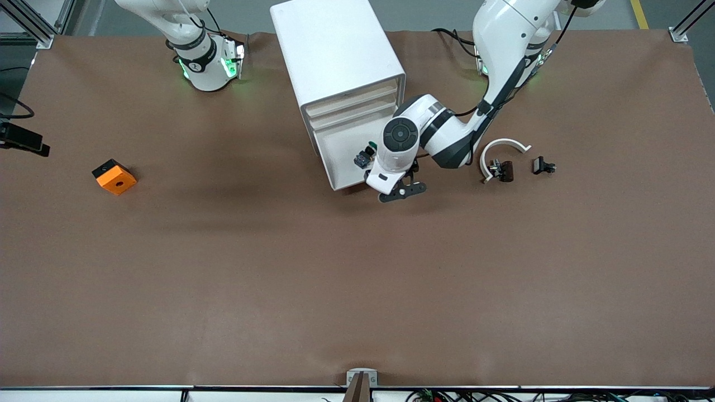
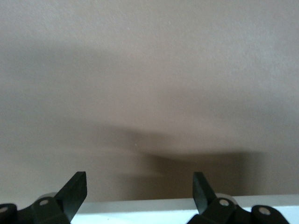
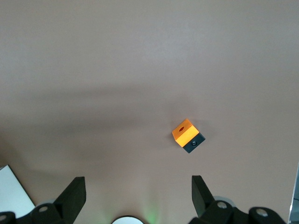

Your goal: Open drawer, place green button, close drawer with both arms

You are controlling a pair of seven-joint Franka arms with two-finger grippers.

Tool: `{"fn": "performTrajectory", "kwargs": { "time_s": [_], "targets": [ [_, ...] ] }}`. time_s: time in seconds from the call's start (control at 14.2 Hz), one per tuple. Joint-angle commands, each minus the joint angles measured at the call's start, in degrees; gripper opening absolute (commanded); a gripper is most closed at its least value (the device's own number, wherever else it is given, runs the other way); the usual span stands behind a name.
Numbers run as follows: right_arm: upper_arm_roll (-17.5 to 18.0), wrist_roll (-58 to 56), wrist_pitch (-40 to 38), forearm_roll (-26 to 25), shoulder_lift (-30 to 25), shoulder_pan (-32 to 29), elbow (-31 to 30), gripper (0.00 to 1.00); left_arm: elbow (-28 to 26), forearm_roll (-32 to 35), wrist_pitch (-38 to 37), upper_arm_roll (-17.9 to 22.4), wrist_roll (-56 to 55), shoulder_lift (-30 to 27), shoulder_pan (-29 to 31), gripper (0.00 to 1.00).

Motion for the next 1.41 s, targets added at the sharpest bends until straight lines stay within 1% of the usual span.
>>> {"fn": "performTrajectory", "kwargs": {
  "time_s": [0.0, 0.07, 0.21, 0.35, 0.49, 0.63, 0.98, 1.19, 1.34],
  "targets": [
    [1.3, 0.2, -3.5, -1.5, 0.0, -0.6, 2.8, 1.00, 0.5, 1.3, -0.7, -1.9, -3.1, 1.4, -0.4, 1.00],
    [1.4, 1.5, -4.7, -1.6, 0.0, -0.7, 3.8, 1.00, 0.4, 1.3, -0.8, -2.5, -3.5, 1.5, -0.4, 1.00],
    [1.3, 3.1, -5.6, -0.2, -0.4, -1.2, 4.0, 1.00, 0.1, 0.8, -1.3, -3.6, -4.6, 1.6, -0.4, 1.00],
    [1.3, 2.3, -6.9, 2.6, -0.9, -1.8, 4.1, 1.00, 0.2, 0.6, -3.8, -4.9, -5.6, 2.3, -0.4, 1.00],
    [1.7, 2.1, -7.3, 2.5, -3.2, -1.4, 3.7, 1.00, 0.1, 0.3, -5.5, -6.2, -6.5, 2.4, -0.3, 1.00],
    [1.5, 2.0, -6.8, 2.8, -3.6, -1.7, 2.7, 1.00, 0.1, -1.8, -5.9, -7.6, -7.9, 2.5, -0.3, 1.00],
    [1.9, 2.0, -6.8, 3.3, -4.0, -1.2, 2.6, 1.00, 0.2, -7.6, -6.8, -9.7, -8.0, 2.9, -0.3, 1.00],
    [1.9, 2.0, -6.8, 3.3, -4.2, -0.8, 2.6, 1.00, 0.3, -9.8, -6.8, -10.9, -9.8, 3.7, -0.3, 1.00],
    [1.9, 2.1, -6.2, 3.3, -5.0, -0.6, 1.4, 1.00, 0.4, -11.4, -6.8, -11.4, -10.4, 4.0, -0.3, 1.00]
  ]
}}
